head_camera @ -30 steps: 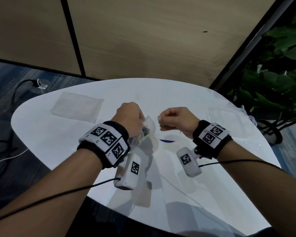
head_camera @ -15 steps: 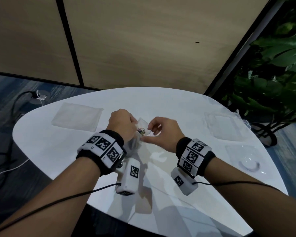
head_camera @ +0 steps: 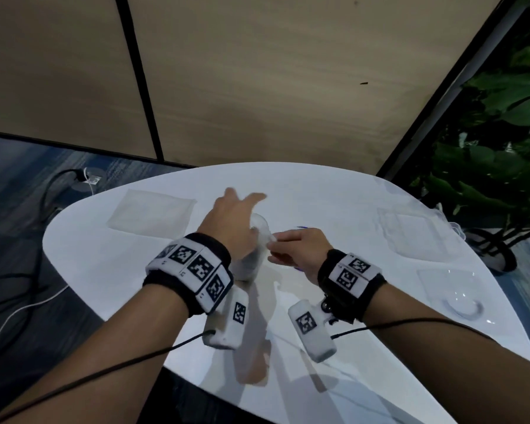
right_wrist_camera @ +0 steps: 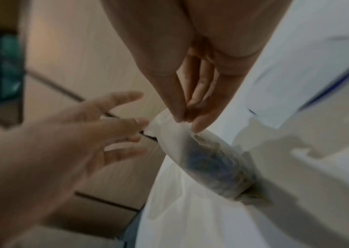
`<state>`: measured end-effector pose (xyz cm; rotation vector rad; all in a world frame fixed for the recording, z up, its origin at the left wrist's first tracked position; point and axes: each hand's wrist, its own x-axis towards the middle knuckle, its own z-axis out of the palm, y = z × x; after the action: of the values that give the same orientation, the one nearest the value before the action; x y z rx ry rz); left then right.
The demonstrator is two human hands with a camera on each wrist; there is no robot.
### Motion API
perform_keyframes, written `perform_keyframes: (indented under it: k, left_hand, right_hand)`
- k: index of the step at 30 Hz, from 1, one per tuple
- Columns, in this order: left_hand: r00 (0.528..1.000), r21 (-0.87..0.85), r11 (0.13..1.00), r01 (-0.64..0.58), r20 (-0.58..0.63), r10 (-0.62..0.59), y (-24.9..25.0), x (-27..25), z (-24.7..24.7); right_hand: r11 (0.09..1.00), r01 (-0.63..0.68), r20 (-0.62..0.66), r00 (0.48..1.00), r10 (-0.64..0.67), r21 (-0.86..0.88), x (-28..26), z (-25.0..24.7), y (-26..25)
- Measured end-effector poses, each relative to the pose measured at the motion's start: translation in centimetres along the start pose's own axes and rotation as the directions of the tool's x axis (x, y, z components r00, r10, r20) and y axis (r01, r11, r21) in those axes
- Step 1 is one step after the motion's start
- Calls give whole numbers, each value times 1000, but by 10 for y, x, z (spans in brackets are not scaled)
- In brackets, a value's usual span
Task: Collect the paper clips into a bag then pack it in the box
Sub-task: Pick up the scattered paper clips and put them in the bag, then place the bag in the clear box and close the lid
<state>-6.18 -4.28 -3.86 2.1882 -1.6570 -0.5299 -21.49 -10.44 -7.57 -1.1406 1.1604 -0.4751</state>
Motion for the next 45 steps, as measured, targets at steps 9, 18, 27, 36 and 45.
perform_keyframes:
  k: [9, 18, 27, 36, 45]
  left_hand:
    - [960, -124, 974, -189, 185, 210, 17, -6, -11]
    - [935, -56, 972, -226, 269, 233, 18, 3, 5]
    - [982, -23, 1000, -7, 189, 11, -39, 48, 35]
    - [907, 218, 882, 419, -48, -419, -111, 65, 65]
    - [884, 120, 876, 466, -98, -457, -126, 68, 49]
  right_hand:
    - [985, 85, 148, 987, -63, -148, -23, -19, -6]
    - [999, -34, 175, 984, 37, -19, -22, -42, 8]
    - [1000, -14, -40, 999, 13, -21, 28, -69, 15]
    - [338, -223, -307, 926, -219, -914, 65, -153, 40]
    - [208, -445, -477, 867, -145, -871, 64, -247, 55]
